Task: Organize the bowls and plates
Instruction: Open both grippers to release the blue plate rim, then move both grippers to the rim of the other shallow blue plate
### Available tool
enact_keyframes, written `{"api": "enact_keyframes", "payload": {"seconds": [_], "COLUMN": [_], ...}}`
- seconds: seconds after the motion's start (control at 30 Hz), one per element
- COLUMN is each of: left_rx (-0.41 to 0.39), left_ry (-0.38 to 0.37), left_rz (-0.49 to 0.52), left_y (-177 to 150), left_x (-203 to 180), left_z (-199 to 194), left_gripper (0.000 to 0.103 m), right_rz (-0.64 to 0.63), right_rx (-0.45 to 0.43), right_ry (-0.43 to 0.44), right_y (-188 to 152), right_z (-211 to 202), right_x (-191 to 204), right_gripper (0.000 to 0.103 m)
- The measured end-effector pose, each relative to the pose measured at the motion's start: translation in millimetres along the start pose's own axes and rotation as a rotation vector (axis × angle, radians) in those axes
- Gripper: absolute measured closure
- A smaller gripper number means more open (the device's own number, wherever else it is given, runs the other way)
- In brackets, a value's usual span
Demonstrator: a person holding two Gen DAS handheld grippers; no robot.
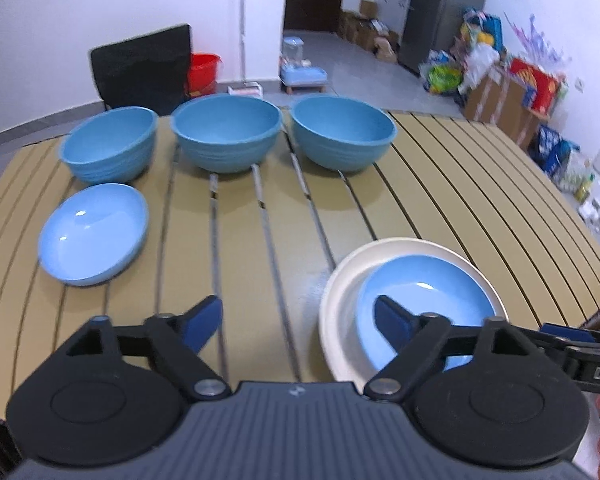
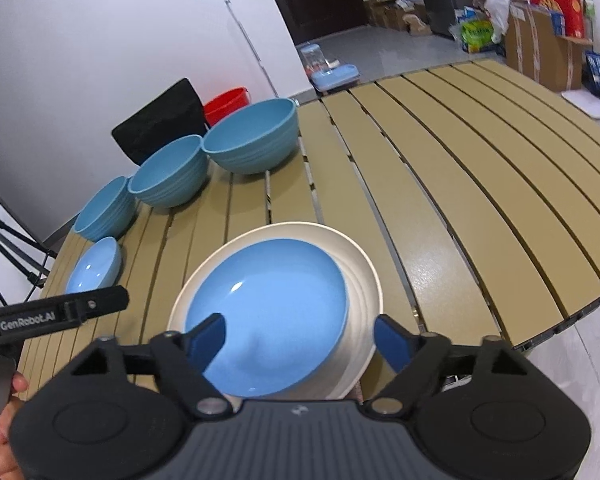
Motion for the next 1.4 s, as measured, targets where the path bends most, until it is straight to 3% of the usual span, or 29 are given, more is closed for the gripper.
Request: {"api": "enact_keyframes", "payload": {"seconds": [0.1,0.2,0.73,1.4], "left_rx": [-0.048,-0.092,-0.160,-0.140], "left_ry": [0.006,0.012,0.091,0.189], "left_rz": [-0.035,-0.057,-0.162,-0.231], "left_y": [-4.1,-10.6,-26.4,-33.3], "left_x": [14.4,26.6,94.4,167.7], "left_z": [-11.0,-21.4,-51.6,-42.7], "left_gripper": [0.000,0.000,0.000,0.000], "right_rz": [-0.026,-0.050,-0.120,-0.284], "right_rx": [-0.014,-0.020,-0.010,0.014], "right_ry": [0.014,0.027,0.072,0.094], "right_y": [-1.5,-3.7,-8.9,5.2], "right_z": [-4.0,-6.2,2.8,38.1], "right_x": [8.6,16.5,54.7,126.6], "right_gripper": [0.010,0.000,0.000,0.000]}}
Point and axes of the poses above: each gripper's, at about its wrist camera, not at the fingertips, and z roughly the way its jaws point, x to its left, y to its top, the point moved 5 cm from there along z, roughly the way its jaws point, and after that the axes turned 14 degrees about y, right-handed, at the moved point
